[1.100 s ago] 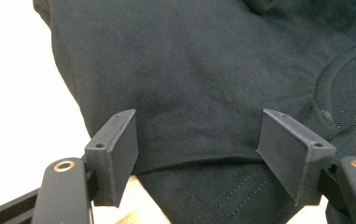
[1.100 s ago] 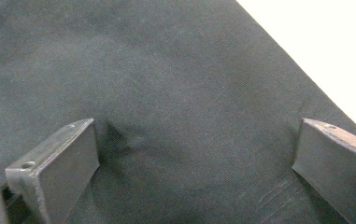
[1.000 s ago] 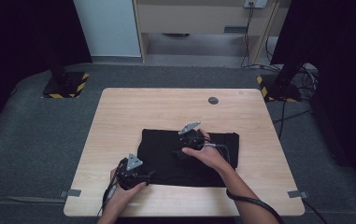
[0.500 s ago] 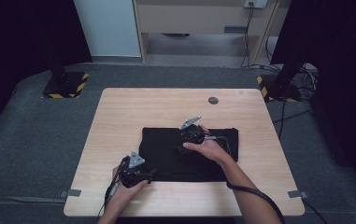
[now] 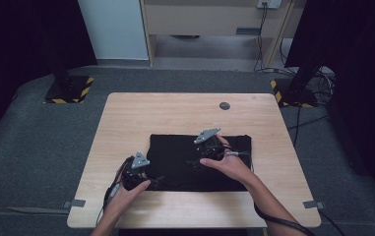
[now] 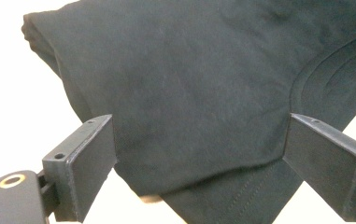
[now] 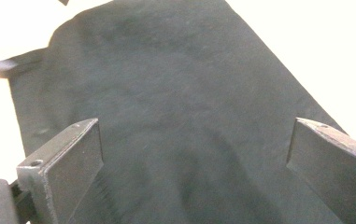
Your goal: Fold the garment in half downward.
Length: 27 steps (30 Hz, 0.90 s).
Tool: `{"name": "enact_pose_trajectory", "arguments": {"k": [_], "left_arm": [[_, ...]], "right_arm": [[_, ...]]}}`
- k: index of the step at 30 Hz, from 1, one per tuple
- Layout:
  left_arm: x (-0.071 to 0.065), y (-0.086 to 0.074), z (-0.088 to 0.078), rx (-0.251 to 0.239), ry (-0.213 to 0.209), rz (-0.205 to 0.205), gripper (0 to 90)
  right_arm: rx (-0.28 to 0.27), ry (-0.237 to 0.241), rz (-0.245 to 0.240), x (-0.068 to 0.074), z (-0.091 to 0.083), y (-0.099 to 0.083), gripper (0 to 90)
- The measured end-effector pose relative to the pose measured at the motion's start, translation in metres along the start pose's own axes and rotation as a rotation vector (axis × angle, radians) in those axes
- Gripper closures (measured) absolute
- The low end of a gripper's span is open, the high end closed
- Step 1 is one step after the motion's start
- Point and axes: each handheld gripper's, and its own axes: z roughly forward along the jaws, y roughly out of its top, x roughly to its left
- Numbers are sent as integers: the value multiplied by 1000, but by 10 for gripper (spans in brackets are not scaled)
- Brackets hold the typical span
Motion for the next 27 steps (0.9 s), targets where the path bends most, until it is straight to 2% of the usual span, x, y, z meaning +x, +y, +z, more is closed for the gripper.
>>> {"name": "enact_pose_trajectory", "arguments": {"k": [3, 7, 12, 17, 21, 27], "left_arm": [[7, 10, -4, -1, 3, 23, 74], [19, 23, -9, -17, -19, 13, 66], [41, 32, -7, 5, -11, 2, 65], [53, 45, -9, 20, 13, 23, 64], [57, 57, -12, 33, 32, 58, 64], [64, 63, -12, 23, 35, 73, 64]], "right_arm": [[-18, 4, -4, 9, -13, -4, 38], [-34, 3, -4, 19, -24, -9, 43], [-64, 13, 2, 31, -34, -14, 55], [-50, 34, -19, 45, -36, -18, 52], [-52, 41, -13, 49, -35, -18, 53], [-23, 41, -43, 56, -31, -15, 56]]}}
